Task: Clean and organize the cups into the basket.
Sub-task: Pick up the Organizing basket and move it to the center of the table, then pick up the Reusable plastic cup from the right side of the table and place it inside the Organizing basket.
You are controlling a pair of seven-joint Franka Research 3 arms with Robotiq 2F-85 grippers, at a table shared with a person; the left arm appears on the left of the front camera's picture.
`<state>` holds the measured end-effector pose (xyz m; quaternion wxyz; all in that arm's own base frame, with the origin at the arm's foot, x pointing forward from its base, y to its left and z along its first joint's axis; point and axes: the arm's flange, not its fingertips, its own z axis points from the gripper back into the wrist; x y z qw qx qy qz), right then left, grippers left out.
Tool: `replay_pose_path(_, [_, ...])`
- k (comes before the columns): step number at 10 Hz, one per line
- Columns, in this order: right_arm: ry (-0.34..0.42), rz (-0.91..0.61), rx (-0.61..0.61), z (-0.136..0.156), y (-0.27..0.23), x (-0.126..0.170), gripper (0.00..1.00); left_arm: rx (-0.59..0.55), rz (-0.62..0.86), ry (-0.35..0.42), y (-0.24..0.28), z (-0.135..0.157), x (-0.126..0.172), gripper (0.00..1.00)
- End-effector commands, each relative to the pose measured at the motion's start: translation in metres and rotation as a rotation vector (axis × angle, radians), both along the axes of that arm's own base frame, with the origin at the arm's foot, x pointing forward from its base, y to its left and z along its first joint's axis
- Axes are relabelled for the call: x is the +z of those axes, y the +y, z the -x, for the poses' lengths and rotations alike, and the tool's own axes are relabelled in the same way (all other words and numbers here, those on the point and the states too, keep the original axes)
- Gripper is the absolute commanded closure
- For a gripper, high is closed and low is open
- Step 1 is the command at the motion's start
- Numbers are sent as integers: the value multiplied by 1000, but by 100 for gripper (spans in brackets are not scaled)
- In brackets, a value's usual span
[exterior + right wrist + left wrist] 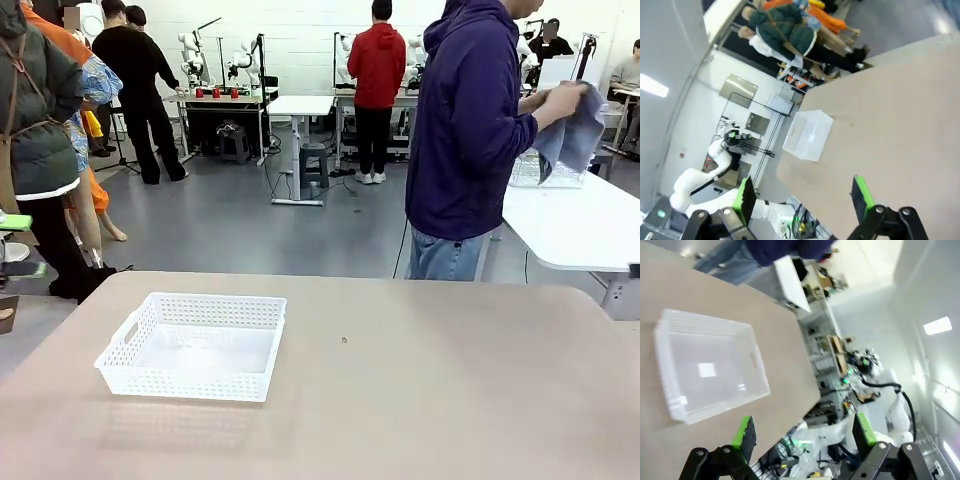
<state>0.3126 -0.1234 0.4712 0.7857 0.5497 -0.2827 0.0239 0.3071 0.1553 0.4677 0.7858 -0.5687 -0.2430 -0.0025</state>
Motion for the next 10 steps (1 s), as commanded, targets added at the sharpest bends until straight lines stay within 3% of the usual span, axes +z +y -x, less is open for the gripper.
replay_pose_path(1, [40,70,8,72,2,-22,0,85,-144,25,18,37,23,0])
replay_pose_path(3, [65,34,20,96,-25,-24,0,120,-183,65,38,50,27,0])
replay_pose_path(5, [80,18,-48,123,-57,-21,0,156,-232,96,49,61,29,0])
replay_pose_path(7, [78,3,-182,144,-79,-21,0,191,-282,104,48,72,37,0])
replay_pose_path(8, [62,2,-311,150,-87,-20,0,168,-227,71,56,63,26,0])
replay_pose_path(9, [93,-8,-127,133,-95,-9,0,168,-227,71,56,63,26,0])
replay_pose_path(10, [93,-8,-127,133,-95,-9,0,168,-227,71,56,63,26,0])
